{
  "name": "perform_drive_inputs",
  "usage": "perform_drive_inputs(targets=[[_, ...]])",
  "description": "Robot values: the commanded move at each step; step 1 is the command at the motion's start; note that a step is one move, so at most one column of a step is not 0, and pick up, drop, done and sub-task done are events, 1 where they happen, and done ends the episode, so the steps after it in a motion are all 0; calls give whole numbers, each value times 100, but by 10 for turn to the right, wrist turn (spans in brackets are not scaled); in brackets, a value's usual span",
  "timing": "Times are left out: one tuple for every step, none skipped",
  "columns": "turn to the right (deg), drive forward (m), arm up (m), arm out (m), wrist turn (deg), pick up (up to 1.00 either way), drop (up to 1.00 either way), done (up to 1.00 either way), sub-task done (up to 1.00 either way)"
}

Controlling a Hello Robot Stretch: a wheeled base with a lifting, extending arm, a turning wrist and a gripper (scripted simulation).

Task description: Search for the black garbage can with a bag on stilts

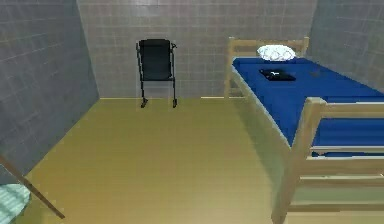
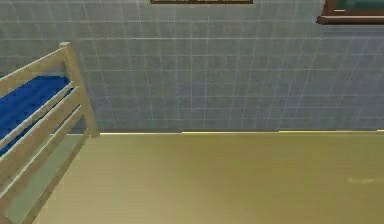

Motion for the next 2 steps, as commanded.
perform_drive_inputs(targets=[[0, 100, 0, 0, 0, 0, 0, 0, 0], [0, 100, 0, 0, 0, 0, 0, 0, 0]])
